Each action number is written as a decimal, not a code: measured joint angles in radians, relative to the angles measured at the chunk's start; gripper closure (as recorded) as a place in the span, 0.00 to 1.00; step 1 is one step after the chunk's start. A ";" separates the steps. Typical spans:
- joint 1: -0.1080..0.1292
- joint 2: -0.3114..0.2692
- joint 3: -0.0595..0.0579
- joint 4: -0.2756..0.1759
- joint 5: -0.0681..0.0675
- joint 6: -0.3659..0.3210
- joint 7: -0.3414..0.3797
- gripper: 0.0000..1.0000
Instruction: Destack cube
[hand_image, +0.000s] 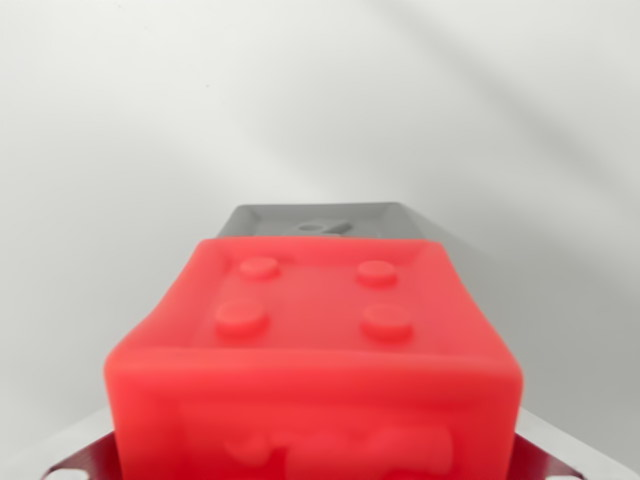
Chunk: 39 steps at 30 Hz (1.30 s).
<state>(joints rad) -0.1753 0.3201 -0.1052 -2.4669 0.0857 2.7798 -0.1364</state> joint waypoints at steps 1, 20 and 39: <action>0.000 0.000 0.000 0.000 0.000 0.000 0.000 1.00; 0.002 -0.013 -0.003 -0.001 -0.001 -0.011 0.001 1.00; 0.007 -0.123 -0.015 -0.012 -0.032 -0.106 0.020 1.00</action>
<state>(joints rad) -0.1682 0.1970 -0.1203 -2.4784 0.0536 2.6739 -0.1159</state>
